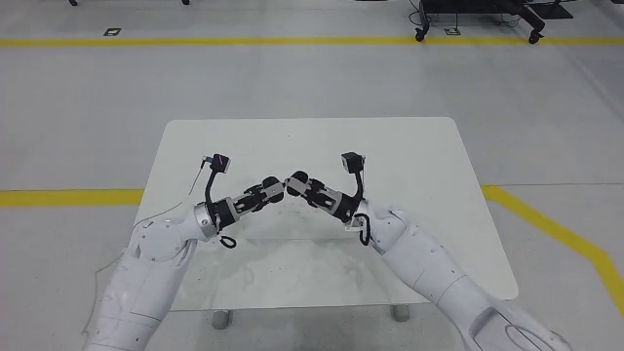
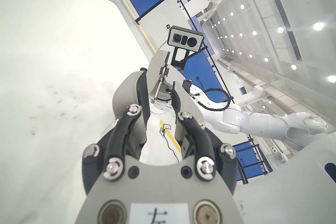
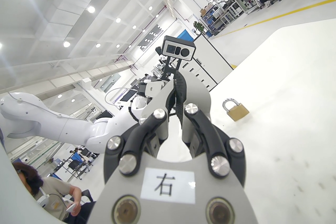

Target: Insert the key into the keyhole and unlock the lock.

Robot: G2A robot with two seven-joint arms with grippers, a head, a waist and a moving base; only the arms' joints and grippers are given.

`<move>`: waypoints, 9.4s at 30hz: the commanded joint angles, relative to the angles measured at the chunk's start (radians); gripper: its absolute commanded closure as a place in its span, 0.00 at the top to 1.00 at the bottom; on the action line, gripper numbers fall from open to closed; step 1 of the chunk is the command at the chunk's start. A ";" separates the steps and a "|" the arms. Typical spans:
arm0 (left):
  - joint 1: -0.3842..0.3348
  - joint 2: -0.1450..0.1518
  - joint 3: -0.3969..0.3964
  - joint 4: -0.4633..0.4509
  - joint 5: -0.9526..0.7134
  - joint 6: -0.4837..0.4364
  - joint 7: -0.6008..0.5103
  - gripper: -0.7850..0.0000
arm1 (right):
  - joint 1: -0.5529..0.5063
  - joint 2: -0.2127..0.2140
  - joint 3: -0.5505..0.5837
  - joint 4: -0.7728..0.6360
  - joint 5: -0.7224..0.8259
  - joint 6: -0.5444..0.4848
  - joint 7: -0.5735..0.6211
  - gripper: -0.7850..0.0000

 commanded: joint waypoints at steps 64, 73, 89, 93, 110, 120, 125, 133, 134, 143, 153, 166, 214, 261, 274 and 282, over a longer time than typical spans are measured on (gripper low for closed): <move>0.000 0.066 -0.031 -0.038 0.152 -0.106 0.000 1.00 | -0.027 0.058 0.091 -0.039 0.164 0.000 0.491 0.00; 0.279 0.100 -0.292 -0.428 0.784 -0.018 0.330 1.00 | -0.089 0.086 0.186 -0.109 0.082 0.000 0.414 0.00; 0.366 0.098 -0.221 -0.373 1.324 0.188 0.399 0.88 | -0.089 0.086 0.186 -0.109 0.082 0.000 0.414 0.00; 0.327 0.092 -0.174 -0.326 1.346 0.209 0.404 0.75 | -0.089 0.086 0.186 -0.109 0.082 0.000 0.414 0.00; 0.196 0.074 -0.079 -0.133 1.362 0.233 0.432 0.22 | -0.089 0.086 0.186 -0.109 0.082 0.000 0.414 0.00; 0.179 0.072 -0.077 -0.101 1.350 0.215 0.456 0.00 | -0.089 0.086 0.186 -0.109 0.082 0.000 0.414 0.00; 0.173 0.070 -0.095 -0.089 1.256 0.196 0.489 0.00 | -0.089 0.086 0.186 -0.109 0.082 0.000 0.414 0.00; 0.177 0.072 -0.173 -0.067 0.890 0.033 0.463 0.00 | -0.089 0.086 0.186 -0.109 0.082 0.000 0.414 0.00; 0.177 0.073 -0.180 -0.066 0.844 0.016 0.450 0.00 | -0.089 0.086 0.186 -0.109 0.082 0.000 0.414 0.00; 0.160 0.075 -0.190 -0.083 0.309 -0.016 0.223 0.00 | -0.089 0.086 0.186 -0.109 0.082 0.000 0.414 0.00; 0.145 0.064 -0.115 -0.086 0.137 0.109 0.138 0.00 | -0.095 0.084 0.202 -0.117 0.062 0.047 0.335 0.00; -0.192 0.031 0.074 0.260 -0.302 0.674 -0.295 0.00 | -0.181 0.096 0.296 -0.246 -0.140 0.101 0.090 0.00; -0.330 -0.064 0.186 0.368 -0.428 0.514 0.172 0.00 | -0.240 0.051 0.175 -0.436 0.093 0.612 0.038 0.00; -0.289 -0.074 0.173 0.318 -0.315 0.469 0.181 0.00 | -0.143 -0.028 0.133 -0.263 0.125 0.638 0.016 0.00; -0.255 -0.071 0.168 0.269 -0.225 0.420 0.229 0.00 | -0.152 -0.034 0.147 -0.268 0.110 0.645 0.019 0.00; -0.264 -0.073 0.160 0.285 -0.262 0.454 0.183 0.00 | -0.148 -0.039 0.151 -0.268 0.095 0.650 0.026 0.00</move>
